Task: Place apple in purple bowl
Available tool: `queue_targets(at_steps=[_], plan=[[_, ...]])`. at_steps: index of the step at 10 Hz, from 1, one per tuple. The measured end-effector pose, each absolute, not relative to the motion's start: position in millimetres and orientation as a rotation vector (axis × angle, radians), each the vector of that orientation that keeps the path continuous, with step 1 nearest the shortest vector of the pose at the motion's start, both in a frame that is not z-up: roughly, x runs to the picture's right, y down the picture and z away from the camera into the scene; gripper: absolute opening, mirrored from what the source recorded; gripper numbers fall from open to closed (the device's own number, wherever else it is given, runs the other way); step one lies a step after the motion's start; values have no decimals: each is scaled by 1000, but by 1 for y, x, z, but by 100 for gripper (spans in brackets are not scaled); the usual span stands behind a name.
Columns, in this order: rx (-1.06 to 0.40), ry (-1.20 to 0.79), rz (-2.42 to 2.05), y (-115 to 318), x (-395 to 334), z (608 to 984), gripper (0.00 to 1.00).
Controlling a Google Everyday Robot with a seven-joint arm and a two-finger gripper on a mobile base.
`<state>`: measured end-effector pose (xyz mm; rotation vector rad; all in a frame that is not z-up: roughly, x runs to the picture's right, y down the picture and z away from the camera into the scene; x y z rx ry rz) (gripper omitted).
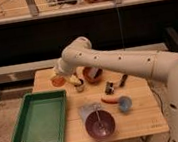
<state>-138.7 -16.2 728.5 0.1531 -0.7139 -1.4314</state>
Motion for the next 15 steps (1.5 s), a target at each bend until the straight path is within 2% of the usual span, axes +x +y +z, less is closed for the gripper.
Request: queue_targets(at_steps=[4, 8, 10, 15], plan=[[84, -857, -1427, 16, -78, 670, 0], [-114, -1236, -1426, 53, -51, 633, 0], [-148, -1334, -1423, 58, -42, 623, 0], [-185, -1299, -1425, 68, -46, 630, 0]])
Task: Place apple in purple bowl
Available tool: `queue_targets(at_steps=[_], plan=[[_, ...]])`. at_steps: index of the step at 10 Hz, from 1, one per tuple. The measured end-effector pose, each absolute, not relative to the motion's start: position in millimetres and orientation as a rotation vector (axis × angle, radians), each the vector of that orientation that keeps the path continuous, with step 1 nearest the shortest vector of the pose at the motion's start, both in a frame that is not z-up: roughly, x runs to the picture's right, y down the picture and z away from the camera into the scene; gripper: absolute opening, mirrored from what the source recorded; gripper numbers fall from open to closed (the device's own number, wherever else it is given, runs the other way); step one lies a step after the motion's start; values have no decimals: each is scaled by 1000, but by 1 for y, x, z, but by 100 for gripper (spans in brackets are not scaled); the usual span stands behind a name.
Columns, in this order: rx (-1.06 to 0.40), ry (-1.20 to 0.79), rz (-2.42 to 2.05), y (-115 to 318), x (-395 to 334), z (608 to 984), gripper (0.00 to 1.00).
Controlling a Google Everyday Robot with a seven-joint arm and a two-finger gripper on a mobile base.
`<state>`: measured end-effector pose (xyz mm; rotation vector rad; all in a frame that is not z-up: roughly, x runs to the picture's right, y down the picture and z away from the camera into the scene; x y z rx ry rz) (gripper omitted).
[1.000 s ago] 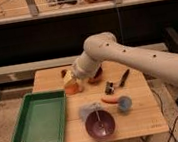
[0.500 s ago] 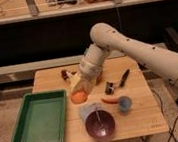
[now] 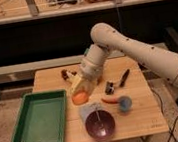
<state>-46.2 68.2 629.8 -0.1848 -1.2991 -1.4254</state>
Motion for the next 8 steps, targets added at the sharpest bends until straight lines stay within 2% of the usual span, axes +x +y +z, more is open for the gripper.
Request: queue_targets(at_steps=[2, 5, 8], plan=[[-221, -1241, -1428, 92, -46, 642, 0], [-311, -1112, -1427, 159, -28, 658, 0], [-364, -1076, -1393, 194, -16, 672, 1]])
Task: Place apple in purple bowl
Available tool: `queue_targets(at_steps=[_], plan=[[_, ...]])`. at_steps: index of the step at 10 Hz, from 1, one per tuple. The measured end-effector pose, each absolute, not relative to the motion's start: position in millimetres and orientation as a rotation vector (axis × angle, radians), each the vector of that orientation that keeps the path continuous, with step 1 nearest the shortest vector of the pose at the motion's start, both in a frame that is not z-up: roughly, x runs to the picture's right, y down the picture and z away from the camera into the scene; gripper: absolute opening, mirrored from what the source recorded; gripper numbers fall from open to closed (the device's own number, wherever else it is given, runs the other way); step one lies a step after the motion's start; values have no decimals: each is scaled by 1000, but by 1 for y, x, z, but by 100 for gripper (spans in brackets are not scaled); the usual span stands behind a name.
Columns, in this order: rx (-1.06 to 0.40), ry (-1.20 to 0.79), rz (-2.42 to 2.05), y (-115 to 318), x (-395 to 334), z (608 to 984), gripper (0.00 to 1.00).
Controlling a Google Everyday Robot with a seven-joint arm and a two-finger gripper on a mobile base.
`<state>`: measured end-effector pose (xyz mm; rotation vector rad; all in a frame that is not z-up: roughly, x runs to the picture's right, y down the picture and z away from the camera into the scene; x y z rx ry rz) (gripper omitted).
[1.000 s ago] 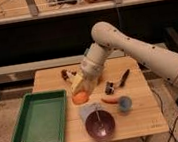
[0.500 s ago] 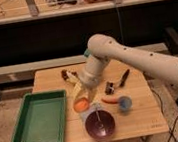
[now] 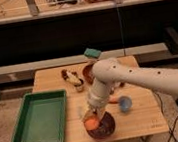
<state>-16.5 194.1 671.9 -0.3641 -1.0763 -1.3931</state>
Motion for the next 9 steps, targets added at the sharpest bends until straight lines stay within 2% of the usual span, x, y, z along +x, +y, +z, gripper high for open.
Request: queue_targets(at_steps=[1, 5, 8, 9], plan=[[-381, -1066, -1380, 196, -14, 674, 6], [-470, -987, -1361, 206, 2, 687, 47], [-471, -977, -1310, 212, 21, 695, 75], [-458, -983, -1293, 213, 28, 696, 80]])
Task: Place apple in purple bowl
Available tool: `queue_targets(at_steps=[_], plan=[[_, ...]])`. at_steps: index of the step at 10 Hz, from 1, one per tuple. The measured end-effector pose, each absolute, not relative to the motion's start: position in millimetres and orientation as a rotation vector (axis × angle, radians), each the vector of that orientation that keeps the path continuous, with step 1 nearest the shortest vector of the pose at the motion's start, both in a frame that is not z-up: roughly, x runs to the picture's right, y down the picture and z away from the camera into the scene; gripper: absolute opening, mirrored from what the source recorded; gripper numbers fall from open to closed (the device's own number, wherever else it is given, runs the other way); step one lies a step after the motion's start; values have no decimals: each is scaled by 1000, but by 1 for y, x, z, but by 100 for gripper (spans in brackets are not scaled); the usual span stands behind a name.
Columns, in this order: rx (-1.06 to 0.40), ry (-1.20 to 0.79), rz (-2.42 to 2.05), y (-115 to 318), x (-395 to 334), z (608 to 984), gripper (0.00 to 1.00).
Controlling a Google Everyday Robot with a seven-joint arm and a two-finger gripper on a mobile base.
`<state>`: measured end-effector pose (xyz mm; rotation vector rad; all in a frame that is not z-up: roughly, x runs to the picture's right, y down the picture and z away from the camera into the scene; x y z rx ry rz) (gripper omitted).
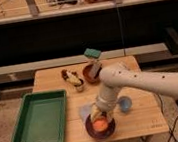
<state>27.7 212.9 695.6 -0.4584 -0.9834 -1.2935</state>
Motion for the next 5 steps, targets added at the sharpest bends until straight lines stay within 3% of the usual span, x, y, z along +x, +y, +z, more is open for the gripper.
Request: queue_targets(at_steps=[5], plan=[[-455, -988, -1299, 213, 24, 696, 80]])
